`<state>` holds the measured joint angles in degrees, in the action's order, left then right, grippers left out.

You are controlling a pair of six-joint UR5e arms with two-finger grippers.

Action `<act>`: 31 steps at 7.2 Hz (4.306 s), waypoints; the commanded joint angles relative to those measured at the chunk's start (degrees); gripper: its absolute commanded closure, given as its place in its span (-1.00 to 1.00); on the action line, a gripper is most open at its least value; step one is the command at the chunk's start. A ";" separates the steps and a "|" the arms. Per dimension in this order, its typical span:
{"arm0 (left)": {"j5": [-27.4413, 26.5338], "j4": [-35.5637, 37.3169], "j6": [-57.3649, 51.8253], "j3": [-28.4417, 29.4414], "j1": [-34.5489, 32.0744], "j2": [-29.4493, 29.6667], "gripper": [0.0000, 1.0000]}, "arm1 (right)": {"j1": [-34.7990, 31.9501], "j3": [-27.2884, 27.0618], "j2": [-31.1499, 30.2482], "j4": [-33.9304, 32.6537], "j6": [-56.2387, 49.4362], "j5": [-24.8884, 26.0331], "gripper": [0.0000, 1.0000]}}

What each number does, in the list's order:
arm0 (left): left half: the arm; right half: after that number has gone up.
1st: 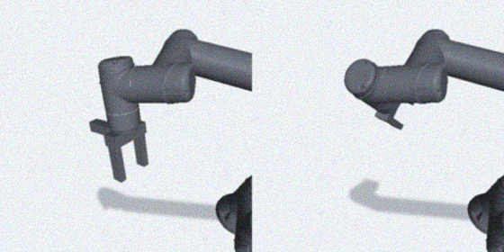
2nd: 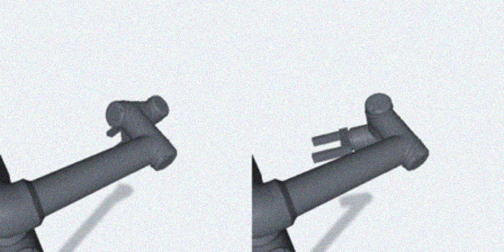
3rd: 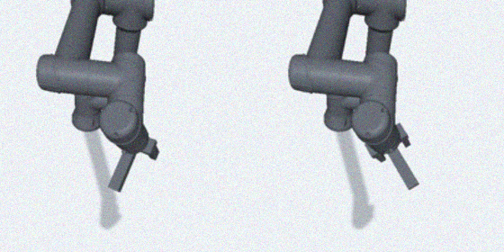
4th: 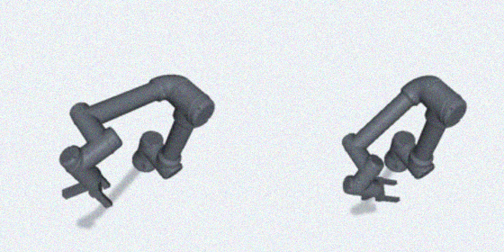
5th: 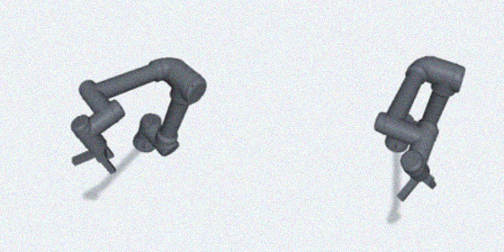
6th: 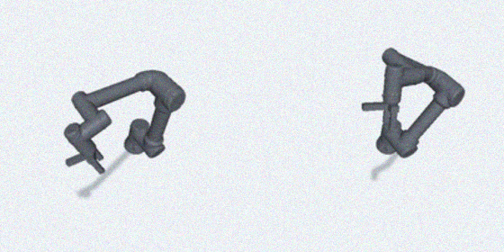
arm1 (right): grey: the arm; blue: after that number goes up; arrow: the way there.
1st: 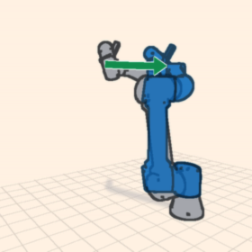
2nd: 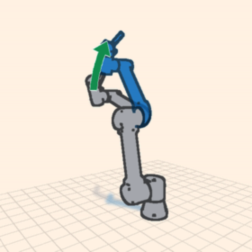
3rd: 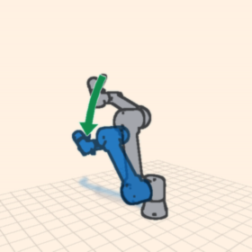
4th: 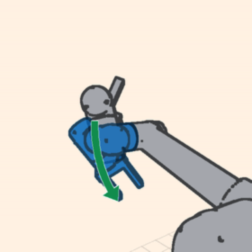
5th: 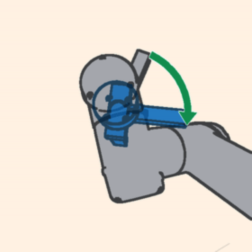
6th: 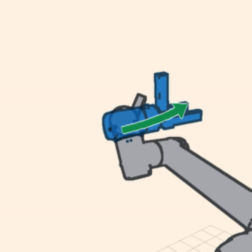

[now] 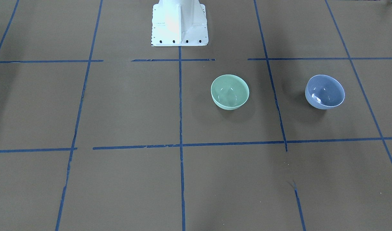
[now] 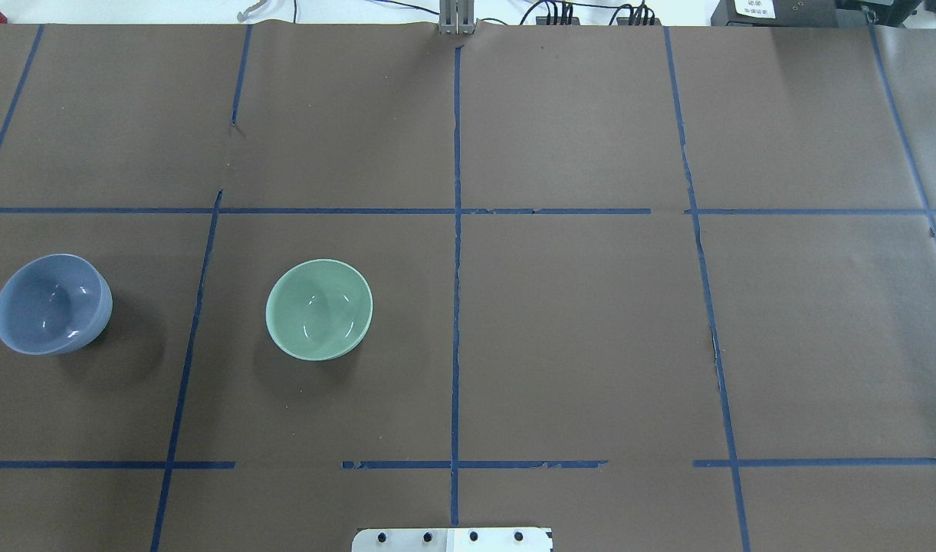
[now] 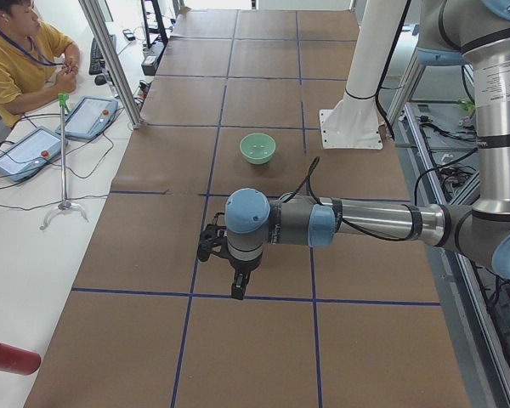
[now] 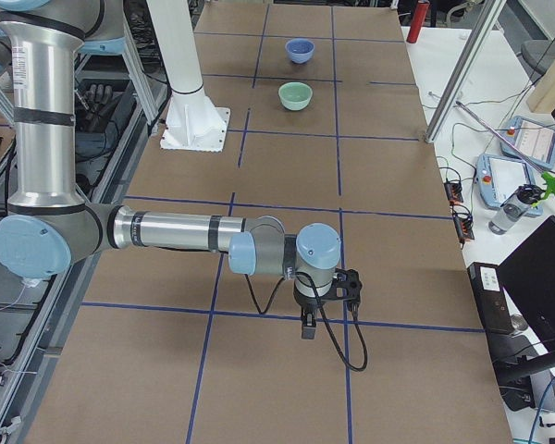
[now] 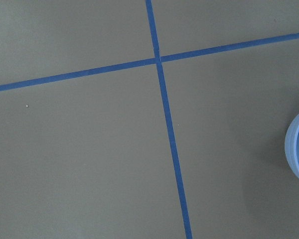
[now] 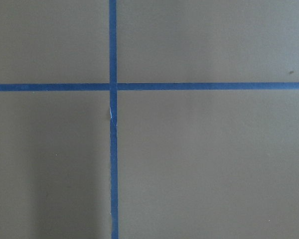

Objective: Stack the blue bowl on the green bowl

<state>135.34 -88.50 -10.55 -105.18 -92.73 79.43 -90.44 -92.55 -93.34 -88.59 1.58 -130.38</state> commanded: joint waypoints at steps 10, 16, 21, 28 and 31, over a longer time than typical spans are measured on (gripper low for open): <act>-2.96 -29.47 28.22 5.95 15.60 2.23 -1.00 | 0.00 0.00 0.00 0.00 0.00 0.04 -1.00; -14.04 -42.63 60.46 5.77 35.41 -1.65 -1.00 | 0.00 0.00 0.00 0.00 0.00 0.04 -1.00; -13.97 -42.45 59.76 5.60 35.51 -2.35 1.00 | 0.00 0.00 0.00 0.00 0.00 -0.05 -1.00; -10.27 -2.73 69.45 -19.69 33.92 14.35 1.00 | 0.00 0.00 0.00 0.00 0.00 0.04 -1.00; -17.99 2.11 90.29 -19.63 49.26 25.84 1.00 | 0.00 0.00 0.00 0.00 0.00 0.04 -1.00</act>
<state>120.27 -87.48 71.81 -124.96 -49.35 102.00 -90.44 -92.55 -93.34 -88.61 1.58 -130.34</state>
